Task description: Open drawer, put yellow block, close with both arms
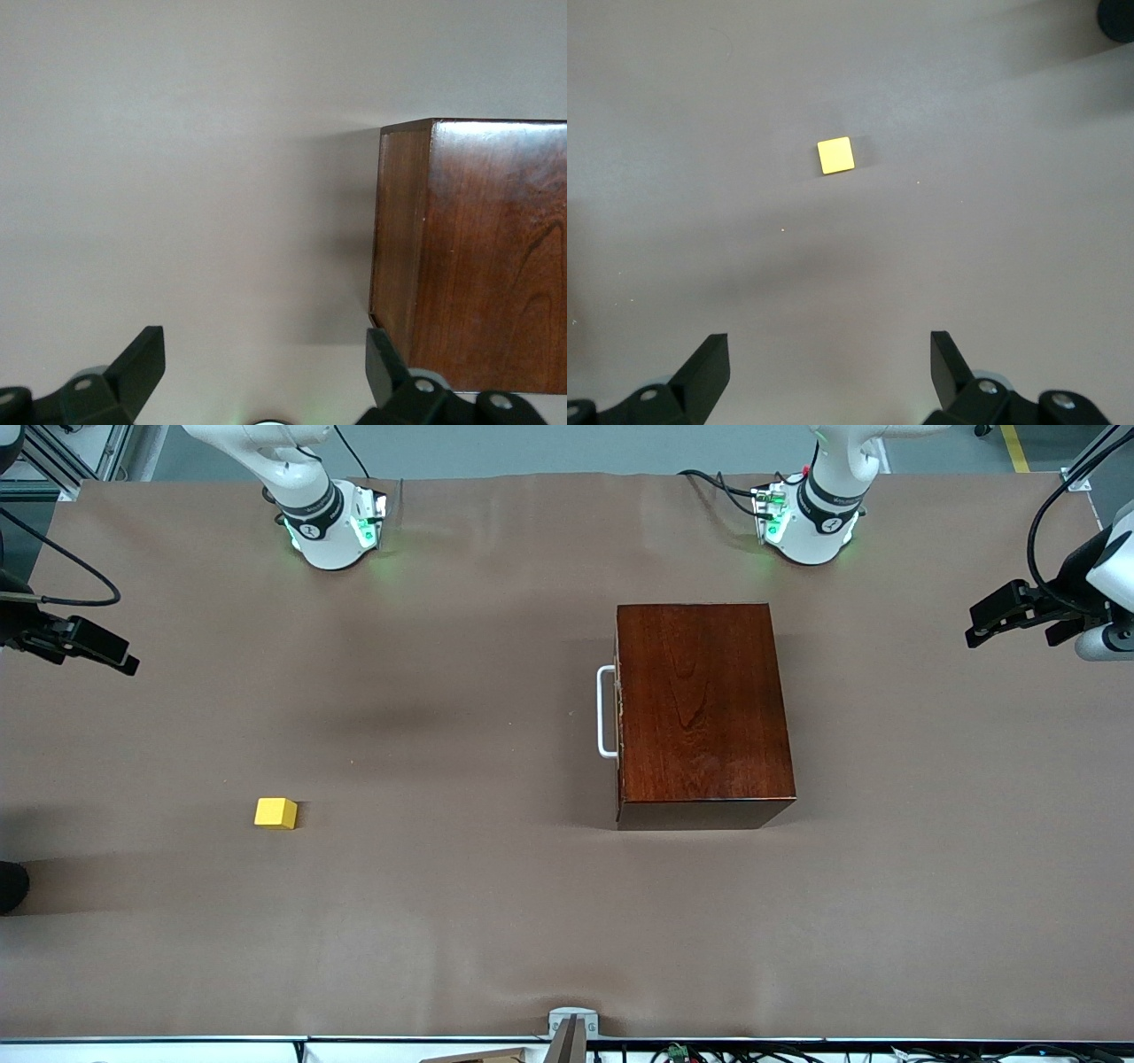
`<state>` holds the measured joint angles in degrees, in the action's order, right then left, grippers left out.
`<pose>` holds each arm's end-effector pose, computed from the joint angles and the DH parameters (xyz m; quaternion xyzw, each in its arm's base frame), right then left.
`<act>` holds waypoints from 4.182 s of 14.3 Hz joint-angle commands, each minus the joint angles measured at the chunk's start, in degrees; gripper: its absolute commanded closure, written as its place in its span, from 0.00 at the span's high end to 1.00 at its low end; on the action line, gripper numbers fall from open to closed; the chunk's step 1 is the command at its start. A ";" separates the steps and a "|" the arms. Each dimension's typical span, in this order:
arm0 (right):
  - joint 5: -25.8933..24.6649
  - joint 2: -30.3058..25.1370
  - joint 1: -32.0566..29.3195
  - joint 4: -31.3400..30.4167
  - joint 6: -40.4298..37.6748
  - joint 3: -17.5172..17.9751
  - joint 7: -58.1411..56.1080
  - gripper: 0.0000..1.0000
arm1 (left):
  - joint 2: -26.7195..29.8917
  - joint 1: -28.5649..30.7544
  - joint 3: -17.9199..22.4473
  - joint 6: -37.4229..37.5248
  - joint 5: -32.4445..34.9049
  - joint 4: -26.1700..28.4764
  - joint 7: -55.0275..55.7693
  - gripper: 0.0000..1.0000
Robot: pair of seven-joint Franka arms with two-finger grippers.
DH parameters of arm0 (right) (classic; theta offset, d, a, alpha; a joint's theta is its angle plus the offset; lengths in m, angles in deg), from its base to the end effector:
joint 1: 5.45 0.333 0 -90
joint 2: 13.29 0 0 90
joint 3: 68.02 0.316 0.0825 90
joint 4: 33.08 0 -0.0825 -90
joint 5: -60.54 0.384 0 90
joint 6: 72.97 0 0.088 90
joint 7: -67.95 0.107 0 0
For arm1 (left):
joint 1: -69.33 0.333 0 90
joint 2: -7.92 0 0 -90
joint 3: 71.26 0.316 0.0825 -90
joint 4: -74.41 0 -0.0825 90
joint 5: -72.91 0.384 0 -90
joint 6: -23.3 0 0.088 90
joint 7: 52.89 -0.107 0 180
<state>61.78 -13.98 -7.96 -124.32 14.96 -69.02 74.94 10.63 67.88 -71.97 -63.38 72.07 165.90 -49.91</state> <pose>0.5456 -0.0311 0.6179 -0.9955 0.0913 0.0232 0.0102 0.5332 -0.0219 0.6331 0.9998 0.0069 -0.0186 0.0062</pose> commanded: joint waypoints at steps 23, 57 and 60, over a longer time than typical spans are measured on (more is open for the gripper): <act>-0.45 9.56 -3.98 1.15 13.94 0.38 -0.58 1.00 | -10.36 -6.45 -15.71 -1.73 -0.65 -10.01 17.91 1.00; -1.60 36.89 1.10 -10.71 43.12 0.38 -4.62 0.96 | -43.67 -38.27 -14.49 -20.63 18.69 -15.64 54.93 1.00; -1.51 37.16 1.19 -11.41 43.12 0.38 -4.62 0.00 | -44.20 -38.62 -14.49 -20.71 19.04 -15.64 55.02 1.00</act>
<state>60.90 23.47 -6.50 -135.02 57.61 -69.09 70.65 -32.75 30.37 -86.92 -84.53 89.59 151.60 3.63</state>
